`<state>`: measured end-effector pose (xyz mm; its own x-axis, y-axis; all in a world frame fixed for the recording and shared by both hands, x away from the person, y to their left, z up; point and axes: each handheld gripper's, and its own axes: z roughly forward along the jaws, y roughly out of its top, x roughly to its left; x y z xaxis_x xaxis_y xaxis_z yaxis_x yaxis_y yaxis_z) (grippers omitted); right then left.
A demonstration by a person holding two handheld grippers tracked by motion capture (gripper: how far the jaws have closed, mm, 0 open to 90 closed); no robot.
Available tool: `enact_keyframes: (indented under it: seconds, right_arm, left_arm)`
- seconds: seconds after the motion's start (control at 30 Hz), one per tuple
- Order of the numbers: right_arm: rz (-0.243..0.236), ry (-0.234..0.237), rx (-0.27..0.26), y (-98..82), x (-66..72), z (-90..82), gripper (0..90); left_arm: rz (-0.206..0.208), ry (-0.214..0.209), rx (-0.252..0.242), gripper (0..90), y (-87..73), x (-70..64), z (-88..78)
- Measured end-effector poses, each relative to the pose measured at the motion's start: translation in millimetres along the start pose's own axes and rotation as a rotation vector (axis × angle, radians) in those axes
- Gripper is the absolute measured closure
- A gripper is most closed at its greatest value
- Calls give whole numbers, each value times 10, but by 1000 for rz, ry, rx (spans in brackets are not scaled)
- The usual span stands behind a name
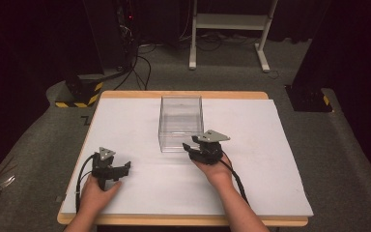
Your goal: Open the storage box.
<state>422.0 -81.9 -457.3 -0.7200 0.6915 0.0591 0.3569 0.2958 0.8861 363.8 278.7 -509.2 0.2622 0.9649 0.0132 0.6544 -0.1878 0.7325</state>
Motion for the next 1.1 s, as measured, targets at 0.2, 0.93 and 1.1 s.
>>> enact_keyframes:
  seconds: [0.2, 0.93, 1.1]
  right_arm:
    - [34, 16, -12, -5, -49, 56, 514]
    - [31, 99, -43, -40, -141, 151, 708]
    - [33, 115, -49, -48, -170, 156, 726]
  left_arm:
    - [0, 0, 0, 140, 0, 0, 0]
    - [1, -2, 3, 139, 1, 3, -1]
    - [0, -2, 1, 139, 1, 2, 0]
